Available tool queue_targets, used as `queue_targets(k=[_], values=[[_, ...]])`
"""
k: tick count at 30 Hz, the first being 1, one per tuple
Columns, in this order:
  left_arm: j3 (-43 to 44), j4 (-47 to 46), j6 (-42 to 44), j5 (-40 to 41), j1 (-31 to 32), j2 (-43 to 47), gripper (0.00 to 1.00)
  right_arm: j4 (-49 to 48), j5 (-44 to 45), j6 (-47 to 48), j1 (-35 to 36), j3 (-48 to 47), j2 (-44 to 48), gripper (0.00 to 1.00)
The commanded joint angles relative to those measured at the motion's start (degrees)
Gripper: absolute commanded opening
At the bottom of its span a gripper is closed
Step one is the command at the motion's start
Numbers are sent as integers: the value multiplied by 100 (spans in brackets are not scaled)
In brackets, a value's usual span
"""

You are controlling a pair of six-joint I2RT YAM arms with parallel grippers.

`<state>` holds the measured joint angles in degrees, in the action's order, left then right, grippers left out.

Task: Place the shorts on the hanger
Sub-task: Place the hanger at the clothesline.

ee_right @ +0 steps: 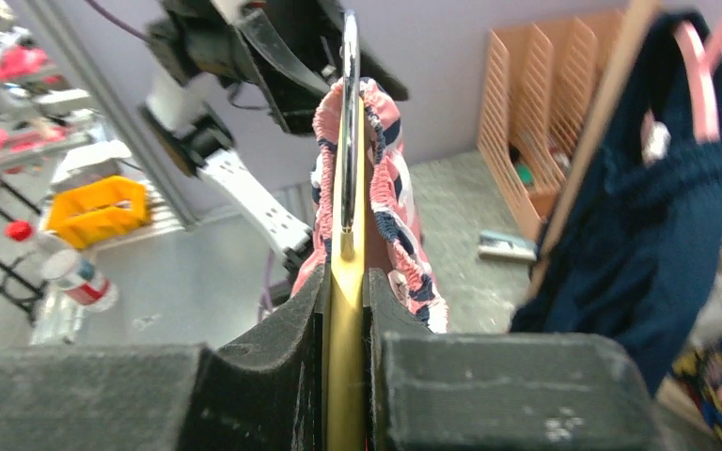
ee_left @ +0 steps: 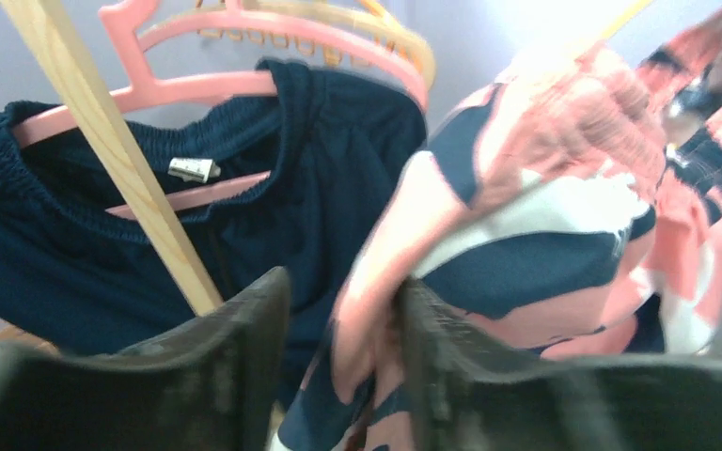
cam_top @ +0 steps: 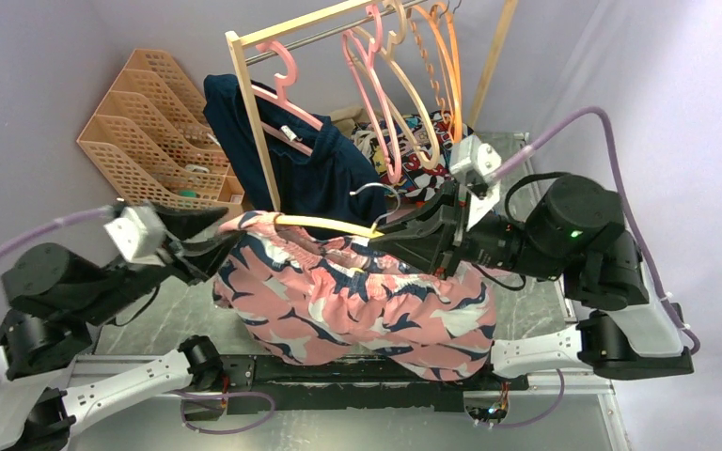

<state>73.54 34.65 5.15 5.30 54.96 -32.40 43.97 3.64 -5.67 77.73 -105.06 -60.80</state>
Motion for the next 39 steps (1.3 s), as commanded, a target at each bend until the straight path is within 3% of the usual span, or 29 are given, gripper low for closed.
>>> queue_targets(k=[1, 3, 6, 9, 13, 15, 16, 20, 21, 27, 39], values=[[650, -609, -163, -72, -10, 165, 64, -672, -1288, 50, 45, -1272, -228, 0], [881, -817, -163, -216, -10, 305, 76, -828, -2010, 8, 45, -1758, -375, 0], [1249, -997, -155, -261, -10, 504, 83, -1017, -2155, 62, 46, -1852, -374, 0], [1581, -859, -108, -73, -9, 624, 84, -772, -1094, 358, 45, -1358, -260, 0], [1729, -711, -112, 140, -9, 714, 84, 49, 1135, 543, 46, -969, -467, 0], [1723, -697, -126, 146, -10, 709, 84, 301, 1530, 562, 44, -1054, -583, 0], [1721, -697, -120, 139, -11, 697, 84, 394, 1417, 556, 45, -1203, -650, 0], [1713, -721, -99, 67, -12, 604, 84, 289, -617, 542, 48, -1596, -640, 0], [1696, -723, -94, 37, -10, 571, 84, 243, -778, 538, 50, -1607, -623, 0], [1647, -602, -137, -504, -9, 161, 85, 318, -651, 670, 44, -965, -466, 0], [1575, -176, -418, -3070, -7, -1350, 84, 176, -383, 837, 48, 282, -123, 0]])
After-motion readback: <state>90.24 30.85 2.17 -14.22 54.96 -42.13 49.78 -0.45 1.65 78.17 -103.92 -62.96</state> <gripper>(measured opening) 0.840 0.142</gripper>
